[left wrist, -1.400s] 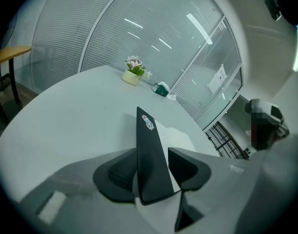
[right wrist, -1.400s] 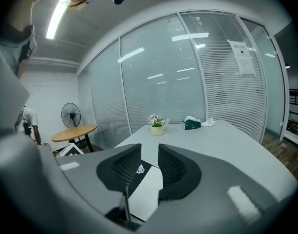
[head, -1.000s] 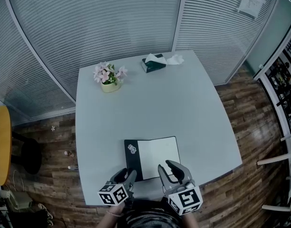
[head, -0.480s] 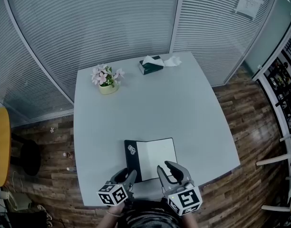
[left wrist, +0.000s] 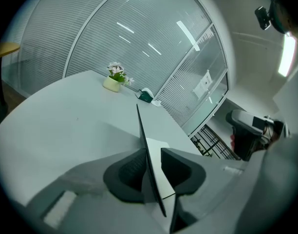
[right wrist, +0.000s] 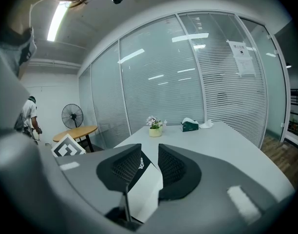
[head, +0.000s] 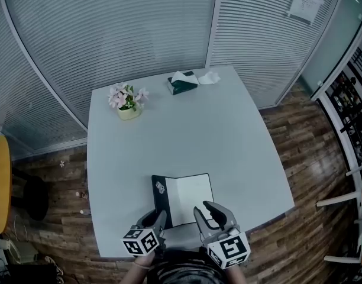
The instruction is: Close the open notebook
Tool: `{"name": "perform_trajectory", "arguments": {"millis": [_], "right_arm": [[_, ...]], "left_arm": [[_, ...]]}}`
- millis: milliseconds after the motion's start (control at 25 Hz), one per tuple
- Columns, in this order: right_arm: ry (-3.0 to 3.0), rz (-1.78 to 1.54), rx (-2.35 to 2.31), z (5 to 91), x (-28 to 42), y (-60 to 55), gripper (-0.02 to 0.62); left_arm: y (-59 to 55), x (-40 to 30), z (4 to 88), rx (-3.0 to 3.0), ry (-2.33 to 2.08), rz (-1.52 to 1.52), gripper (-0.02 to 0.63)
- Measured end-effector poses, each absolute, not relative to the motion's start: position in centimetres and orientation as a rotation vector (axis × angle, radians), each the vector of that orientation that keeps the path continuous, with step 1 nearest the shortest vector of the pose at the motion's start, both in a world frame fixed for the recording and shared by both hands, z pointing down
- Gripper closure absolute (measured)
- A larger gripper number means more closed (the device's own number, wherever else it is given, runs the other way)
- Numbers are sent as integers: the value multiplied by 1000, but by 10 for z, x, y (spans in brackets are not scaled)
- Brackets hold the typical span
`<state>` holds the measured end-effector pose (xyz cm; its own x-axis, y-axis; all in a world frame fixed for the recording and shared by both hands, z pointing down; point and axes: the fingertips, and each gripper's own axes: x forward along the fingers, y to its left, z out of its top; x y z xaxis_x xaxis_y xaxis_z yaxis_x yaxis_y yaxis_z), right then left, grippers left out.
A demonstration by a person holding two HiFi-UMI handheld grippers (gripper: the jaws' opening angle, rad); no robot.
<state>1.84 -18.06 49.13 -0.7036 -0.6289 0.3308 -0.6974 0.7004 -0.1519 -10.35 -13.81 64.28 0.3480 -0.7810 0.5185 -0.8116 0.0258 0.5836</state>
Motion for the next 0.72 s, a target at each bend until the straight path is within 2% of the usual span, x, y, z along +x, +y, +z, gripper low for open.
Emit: {"name": "perform_trajectory", "arguments": {"millis": [200,720], "right_arm": [[-2658,394,1043,491,28,-182,485],[-2670,378,1035,485,45,-189,485]], "left_arm": [[-144,-92,638,1748,-1412,9,554],[-155,-66,631,1790,-1392,25,558]]}}
